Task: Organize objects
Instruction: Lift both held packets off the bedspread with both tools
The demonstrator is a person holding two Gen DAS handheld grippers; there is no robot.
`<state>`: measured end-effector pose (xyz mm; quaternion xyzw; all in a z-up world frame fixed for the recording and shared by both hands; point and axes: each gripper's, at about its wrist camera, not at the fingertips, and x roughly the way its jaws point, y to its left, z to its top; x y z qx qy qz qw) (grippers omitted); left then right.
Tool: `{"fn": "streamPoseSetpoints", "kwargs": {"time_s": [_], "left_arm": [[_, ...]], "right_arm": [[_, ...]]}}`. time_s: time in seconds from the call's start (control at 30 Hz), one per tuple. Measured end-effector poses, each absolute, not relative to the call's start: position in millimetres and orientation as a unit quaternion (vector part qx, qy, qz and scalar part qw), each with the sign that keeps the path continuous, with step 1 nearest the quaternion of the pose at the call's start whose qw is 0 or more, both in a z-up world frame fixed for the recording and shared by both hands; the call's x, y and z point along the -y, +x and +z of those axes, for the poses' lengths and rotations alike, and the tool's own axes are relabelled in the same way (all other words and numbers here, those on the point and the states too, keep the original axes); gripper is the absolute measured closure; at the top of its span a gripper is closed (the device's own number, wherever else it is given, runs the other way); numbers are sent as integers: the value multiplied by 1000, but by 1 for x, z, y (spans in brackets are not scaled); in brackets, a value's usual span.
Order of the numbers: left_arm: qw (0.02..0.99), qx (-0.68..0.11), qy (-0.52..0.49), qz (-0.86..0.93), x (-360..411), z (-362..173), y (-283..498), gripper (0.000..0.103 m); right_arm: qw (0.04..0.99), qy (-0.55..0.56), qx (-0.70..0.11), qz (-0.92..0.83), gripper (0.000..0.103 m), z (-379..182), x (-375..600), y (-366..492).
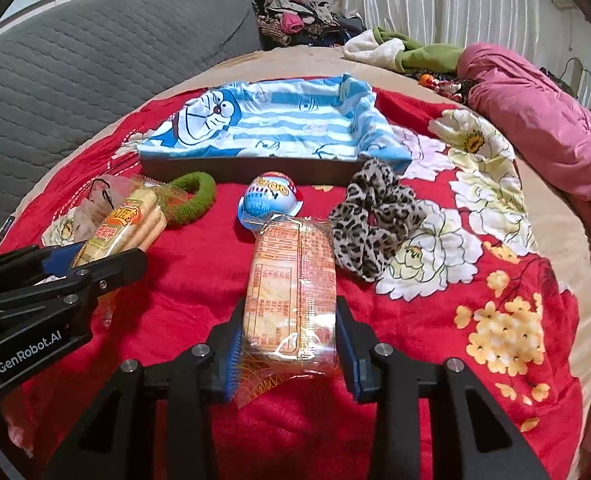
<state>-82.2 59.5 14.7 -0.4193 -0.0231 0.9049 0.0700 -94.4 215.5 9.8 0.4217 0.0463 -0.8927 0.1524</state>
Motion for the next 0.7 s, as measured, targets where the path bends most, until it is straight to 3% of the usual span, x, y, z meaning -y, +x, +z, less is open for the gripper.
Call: {"fn": "streamPoseSetpoints", "kwargs": {"time_s": [0.7], "left_arm": [[50,12,-372,927,-39,71,-86,64]], "right_arm": [[159,366,-57,-915,63,73,-205,-88]]}}
